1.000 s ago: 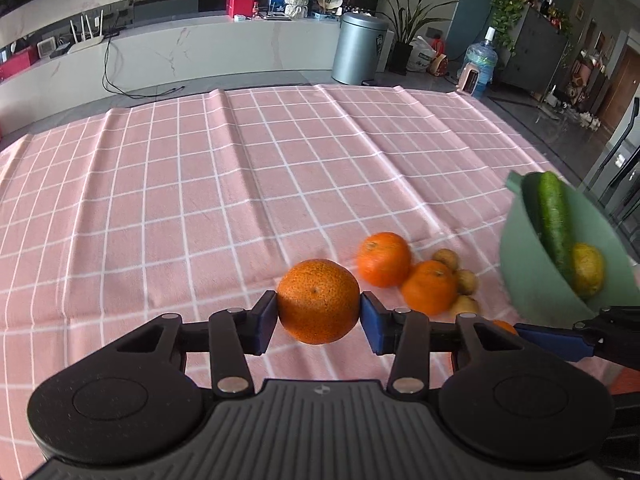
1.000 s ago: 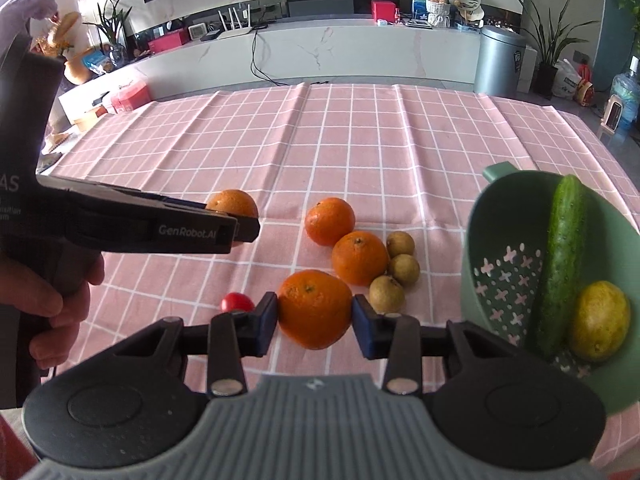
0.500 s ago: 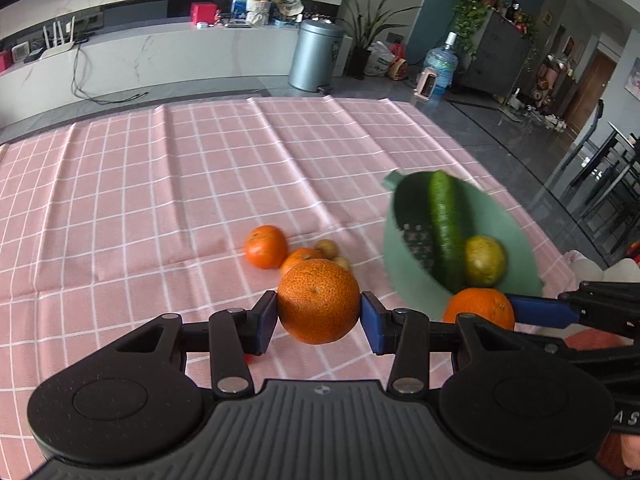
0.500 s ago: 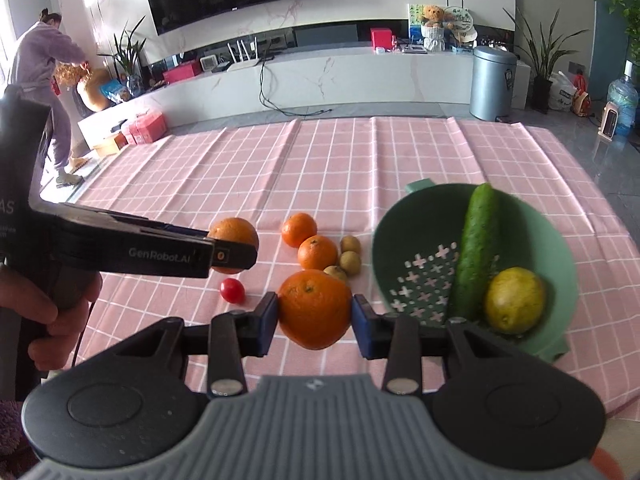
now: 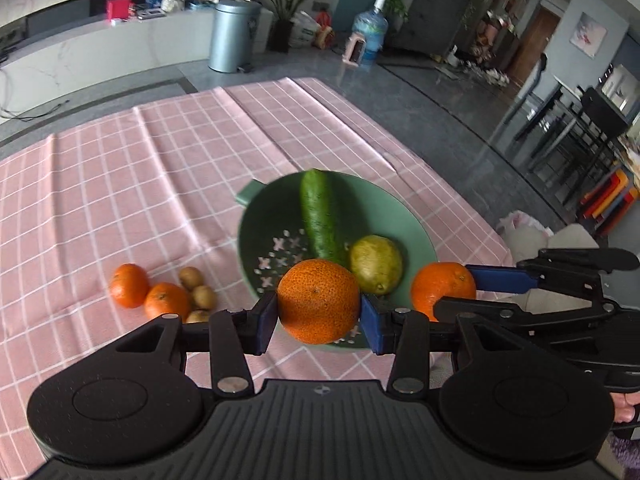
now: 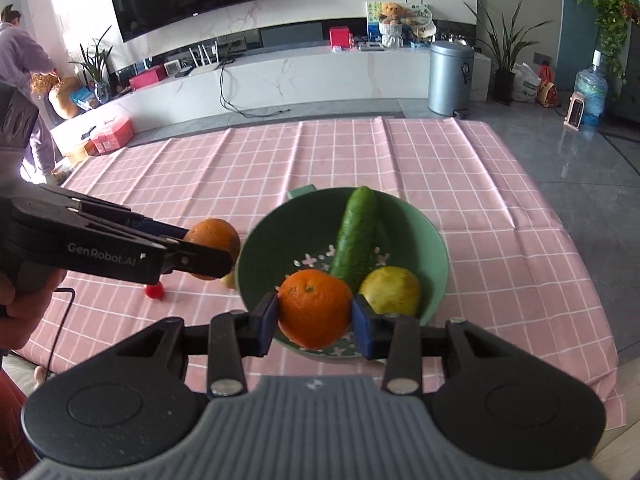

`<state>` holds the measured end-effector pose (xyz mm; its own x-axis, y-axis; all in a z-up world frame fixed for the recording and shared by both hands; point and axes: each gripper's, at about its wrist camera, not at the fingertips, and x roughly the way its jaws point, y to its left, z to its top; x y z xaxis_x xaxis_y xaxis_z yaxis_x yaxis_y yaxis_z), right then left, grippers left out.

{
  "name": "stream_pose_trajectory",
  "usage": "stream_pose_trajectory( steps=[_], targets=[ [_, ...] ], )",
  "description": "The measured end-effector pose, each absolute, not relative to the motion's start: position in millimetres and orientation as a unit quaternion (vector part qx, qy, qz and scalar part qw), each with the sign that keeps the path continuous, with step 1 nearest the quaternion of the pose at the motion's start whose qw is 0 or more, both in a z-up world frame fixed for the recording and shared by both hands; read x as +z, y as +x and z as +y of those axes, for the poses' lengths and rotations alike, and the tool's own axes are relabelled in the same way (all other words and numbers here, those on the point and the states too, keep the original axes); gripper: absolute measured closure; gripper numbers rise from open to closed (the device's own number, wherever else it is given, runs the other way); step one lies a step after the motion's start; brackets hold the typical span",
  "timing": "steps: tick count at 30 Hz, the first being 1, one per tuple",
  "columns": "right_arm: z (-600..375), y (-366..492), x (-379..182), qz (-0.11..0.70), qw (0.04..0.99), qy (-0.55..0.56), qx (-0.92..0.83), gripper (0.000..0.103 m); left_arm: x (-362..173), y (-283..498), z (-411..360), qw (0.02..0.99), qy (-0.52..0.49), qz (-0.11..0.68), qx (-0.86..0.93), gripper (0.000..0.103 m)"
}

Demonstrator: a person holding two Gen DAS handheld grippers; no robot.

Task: Organize fruits
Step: 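Carry both mandarins into the colander and open both tools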

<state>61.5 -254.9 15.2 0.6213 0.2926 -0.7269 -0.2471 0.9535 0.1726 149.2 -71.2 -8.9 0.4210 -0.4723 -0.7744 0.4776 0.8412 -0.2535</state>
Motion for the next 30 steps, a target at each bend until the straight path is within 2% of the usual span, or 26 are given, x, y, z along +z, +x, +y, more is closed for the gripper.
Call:
stream_pose_trajectory(
  steps=[13,23,30],
  targets=[
    [-258.6,112.4,-24.7,0.480,0.854,-0.016,0.200,0.067,-42.9,189.4,-114.9,0.785,0.055,0.550,-0.278,0.053],
    [-248.9,146.3,-44.8,0.553,0.794,-0.042,0.246,0.067,-66.6,201.6,-129.6,0.741,0.098,0.598,-0.290,0.053],
    [-240.6,157.3,-52.7,0.569,0.776,-0.067,0.265,0.066,-72.5,209.8,-137.8,0.725,0.123,0.612,-0.291,0.053]
  ],
)
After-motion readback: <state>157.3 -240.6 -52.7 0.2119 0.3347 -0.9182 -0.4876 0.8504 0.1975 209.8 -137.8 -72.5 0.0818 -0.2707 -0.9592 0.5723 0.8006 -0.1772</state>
